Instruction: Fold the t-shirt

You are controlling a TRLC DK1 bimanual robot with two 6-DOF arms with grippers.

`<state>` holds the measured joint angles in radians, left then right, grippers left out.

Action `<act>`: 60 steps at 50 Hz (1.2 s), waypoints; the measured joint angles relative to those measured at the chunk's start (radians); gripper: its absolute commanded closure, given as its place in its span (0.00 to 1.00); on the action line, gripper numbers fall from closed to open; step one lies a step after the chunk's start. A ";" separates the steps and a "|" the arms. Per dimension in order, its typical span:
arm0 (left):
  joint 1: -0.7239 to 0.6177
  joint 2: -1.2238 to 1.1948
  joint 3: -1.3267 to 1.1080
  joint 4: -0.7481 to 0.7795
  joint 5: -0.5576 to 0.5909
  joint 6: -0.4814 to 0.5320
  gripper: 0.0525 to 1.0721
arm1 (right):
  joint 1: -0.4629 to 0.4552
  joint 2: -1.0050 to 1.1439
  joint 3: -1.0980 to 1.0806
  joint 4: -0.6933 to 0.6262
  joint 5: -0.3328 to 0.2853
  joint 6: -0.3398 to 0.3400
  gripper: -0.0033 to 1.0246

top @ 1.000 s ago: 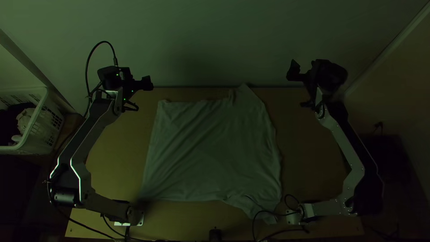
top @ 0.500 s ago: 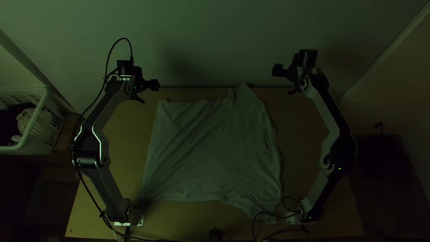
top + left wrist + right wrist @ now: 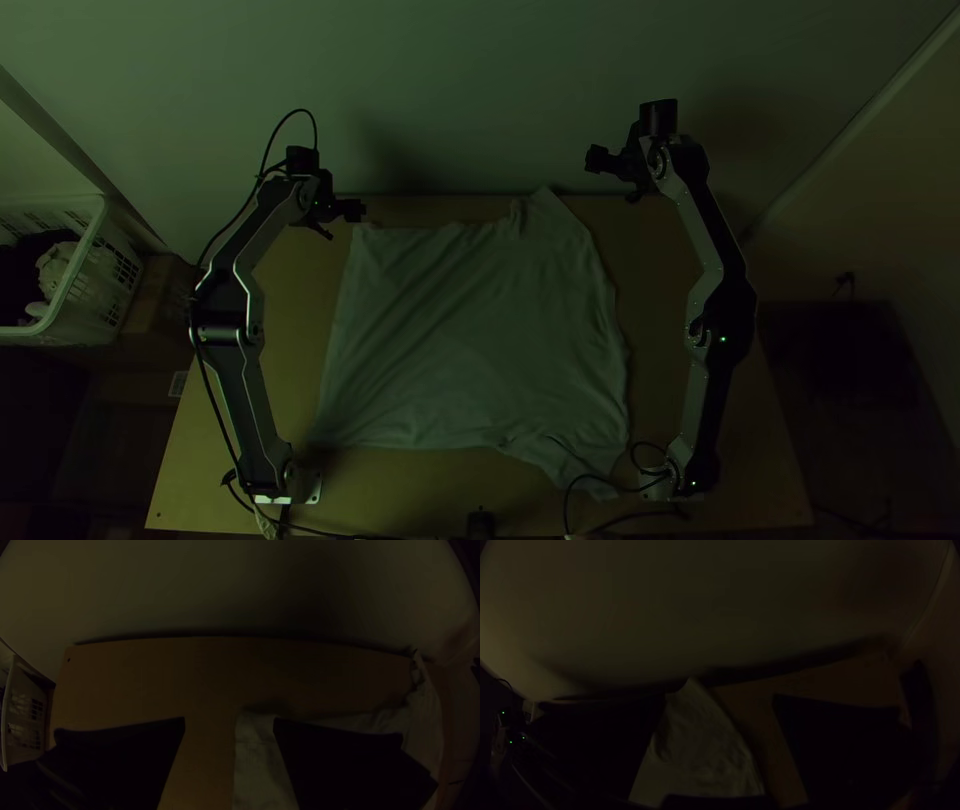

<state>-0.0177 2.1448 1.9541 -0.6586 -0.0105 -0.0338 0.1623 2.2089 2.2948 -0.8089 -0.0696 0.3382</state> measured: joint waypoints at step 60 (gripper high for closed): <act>-0.060 0.129 0.045 -0.011 0.000 0.004 0.98 | -0.003 0.201 0.005 0.006 -0.076 0.055 0.06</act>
<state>-0.0772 2.2742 1.9995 -0.6693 -0.0105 -0.0299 0.1593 2.4104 2.2997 -0.8028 -0.1455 0.3927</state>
